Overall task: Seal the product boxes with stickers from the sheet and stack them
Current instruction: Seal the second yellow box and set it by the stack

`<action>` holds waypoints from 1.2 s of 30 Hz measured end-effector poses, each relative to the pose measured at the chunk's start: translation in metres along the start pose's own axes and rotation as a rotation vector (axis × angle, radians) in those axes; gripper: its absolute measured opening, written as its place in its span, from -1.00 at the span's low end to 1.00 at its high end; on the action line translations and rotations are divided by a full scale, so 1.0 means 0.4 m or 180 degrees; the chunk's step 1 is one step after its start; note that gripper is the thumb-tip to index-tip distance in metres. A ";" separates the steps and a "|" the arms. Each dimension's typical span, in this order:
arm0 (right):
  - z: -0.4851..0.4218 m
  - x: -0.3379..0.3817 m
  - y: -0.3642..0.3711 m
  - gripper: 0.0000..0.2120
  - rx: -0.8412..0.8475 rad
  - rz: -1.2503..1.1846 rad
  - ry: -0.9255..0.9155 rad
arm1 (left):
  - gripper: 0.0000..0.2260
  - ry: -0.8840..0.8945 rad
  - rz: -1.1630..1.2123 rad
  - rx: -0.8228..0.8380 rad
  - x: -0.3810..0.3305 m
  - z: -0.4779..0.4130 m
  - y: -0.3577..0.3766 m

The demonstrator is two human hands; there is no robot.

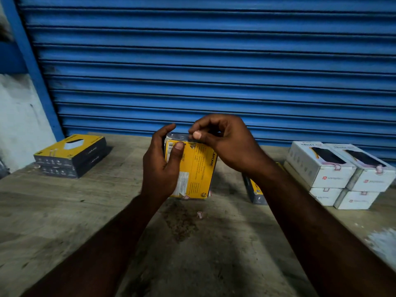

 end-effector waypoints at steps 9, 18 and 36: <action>0.003 -0.034 -0.002 -0.92 -0.0058 -0.0138 0.0598 | -0.55 0.0061 0.0004 -0.0151 -0.008 -0.007 -0.011; 0.031 -0.072 0.034 -0.80 0.0089 -0.0646 0.1199 | -0.58 0.0021 0.0057 -0.0227 -0.013 0.003 -0.005; 0.026 -0.084 0.028 -0.79 0.0090 -0.0392 0.1227 | -0.57 0.0033 0.0023 -0.0257 -0.013 -0.001 -0.007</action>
Point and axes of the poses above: each hand's wrist, its own z-axis away from the middle knuckle, its own y-axis out of the palm, x = y × z, the point moved 9 cm from there along -z, towards the middle knuckle, and after that the axes turned 14 degrees about -x, right-handed, at the moved point
